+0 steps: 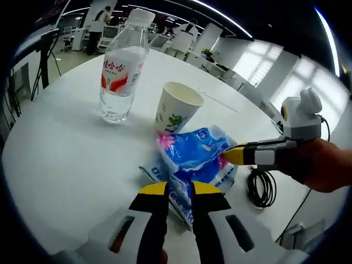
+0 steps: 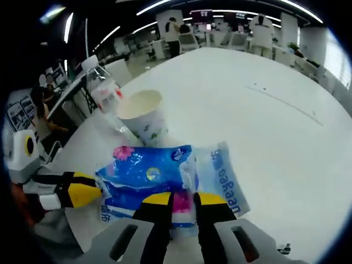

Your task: Arrange the tabletop items into an orderly group along one side of the table until the central work area is clear of visible clutter.

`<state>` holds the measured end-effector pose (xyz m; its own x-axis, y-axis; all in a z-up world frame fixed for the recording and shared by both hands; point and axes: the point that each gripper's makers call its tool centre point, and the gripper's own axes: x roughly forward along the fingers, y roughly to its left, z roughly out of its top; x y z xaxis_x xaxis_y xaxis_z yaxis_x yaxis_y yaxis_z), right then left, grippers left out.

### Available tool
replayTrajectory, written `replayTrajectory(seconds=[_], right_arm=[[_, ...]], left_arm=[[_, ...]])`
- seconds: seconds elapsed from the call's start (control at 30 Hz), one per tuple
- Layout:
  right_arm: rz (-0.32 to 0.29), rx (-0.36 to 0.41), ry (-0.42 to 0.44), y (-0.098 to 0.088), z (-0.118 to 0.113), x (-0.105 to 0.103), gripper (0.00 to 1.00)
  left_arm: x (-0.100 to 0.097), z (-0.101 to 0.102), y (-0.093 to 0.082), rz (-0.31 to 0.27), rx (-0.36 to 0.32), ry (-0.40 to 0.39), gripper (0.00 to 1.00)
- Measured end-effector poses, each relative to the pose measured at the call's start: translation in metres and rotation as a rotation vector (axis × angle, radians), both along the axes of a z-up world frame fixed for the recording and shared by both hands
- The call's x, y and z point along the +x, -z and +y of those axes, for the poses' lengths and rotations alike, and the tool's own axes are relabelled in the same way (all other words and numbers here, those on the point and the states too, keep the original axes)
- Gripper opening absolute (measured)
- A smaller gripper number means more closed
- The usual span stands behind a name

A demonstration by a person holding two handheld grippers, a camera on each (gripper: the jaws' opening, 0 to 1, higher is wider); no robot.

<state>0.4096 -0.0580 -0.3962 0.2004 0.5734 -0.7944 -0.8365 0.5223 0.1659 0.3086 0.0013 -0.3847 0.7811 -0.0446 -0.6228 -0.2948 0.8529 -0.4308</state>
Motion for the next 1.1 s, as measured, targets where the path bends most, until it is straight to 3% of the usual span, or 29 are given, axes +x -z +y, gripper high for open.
replayTrajectory(seconds=[0.2, 0.33, 0.47, 0.8, 1.1], right_arm=[[-0.031, -0.026, -0.008, -0.003, -0.006, -0.001, 0.00], [-0.034, 0.003, -0.001, -0.013, -0.010, -0.007, 0.00], [-0.033, 0.019, 0.012, -0.010, -0.015, -0.006, 0.00], [-0.015, 0.028, 0.092, -0.016, -0.035, -0.032, 0.00], [0.001, 0.051, 0.153, -0.014, -0.045, -0.035, 0.00]], left_arm=[[0.002, -0.004, 0.004, 0.011, -0.005, 0.013, 0.02], [-0.001, -0.003, 0.002, 0.004, -0.010, 0.012, 0.00], [-0.003, -0.007, -0.004, -0.003, -0.006, 0.027, 0.00], [-0.001, -0.004, -0.009, -0.037, -0.007, 0.036, 0.00], [-0.004, -0.007, -0.014, -0.057, 0.006, 0.064, 0.00]])
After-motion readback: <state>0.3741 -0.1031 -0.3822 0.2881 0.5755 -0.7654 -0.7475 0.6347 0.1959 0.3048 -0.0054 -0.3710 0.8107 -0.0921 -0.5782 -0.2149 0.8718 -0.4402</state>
